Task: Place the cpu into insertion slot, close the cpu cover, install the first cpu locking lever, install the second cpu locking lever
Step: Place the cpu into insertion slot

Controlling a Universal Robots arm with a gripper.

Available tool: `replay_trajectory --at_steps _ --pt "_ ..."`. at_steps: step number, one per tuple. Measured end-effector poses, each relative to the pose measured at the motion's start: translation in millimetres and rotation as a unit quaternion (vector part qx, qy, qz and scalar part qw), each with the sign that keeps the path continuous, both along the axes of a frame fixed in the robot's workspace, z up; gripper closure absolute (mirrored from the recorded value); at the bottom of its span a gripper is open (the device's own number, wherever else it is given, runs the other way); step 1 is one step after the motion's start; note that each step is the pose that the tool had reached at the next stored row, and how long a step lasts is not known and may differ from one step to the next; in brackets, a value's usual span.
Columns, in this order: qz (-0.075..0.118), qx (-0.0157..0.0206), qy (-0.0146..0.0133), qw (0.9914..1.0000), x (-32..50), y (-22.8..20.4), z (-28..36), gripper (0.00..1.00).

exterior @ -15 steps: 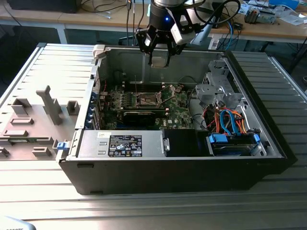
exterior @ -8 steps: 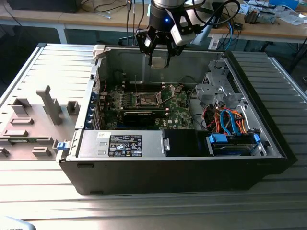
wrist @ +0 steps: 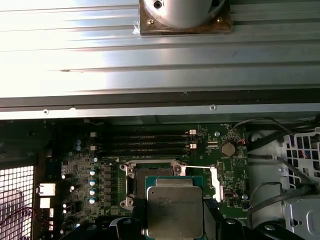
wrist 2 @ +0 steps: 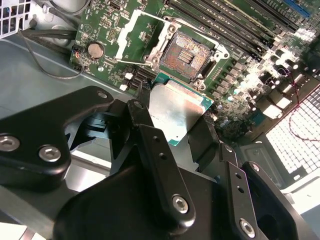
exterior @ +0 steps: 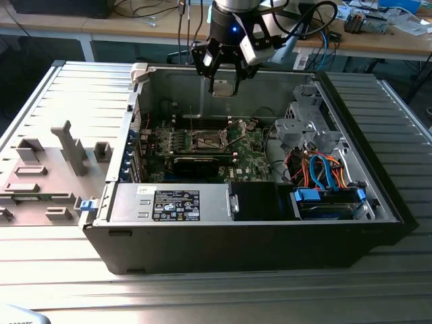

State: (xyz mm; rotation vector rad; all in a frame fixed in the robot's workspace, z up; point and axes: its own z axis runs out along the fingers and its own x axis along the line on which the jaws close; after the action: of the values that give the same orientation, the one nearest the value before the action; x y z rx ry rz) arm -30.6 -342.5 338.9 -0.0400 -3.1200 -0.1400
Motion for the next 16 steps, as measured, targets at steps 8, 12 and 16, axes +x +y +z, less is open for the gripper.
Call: replay_trajectory --at_steps 8,12,16 --pt "0.0 0.0 0.0 1.0 0.0 0.0 -2.6 0.46" --pt "0.0 0.0 0.0 1.0 0.0 0.0 -4.5 0.46" --pt "0.0 0.0 0.0 1.0 0.0 0.0 -5.7 0.46"
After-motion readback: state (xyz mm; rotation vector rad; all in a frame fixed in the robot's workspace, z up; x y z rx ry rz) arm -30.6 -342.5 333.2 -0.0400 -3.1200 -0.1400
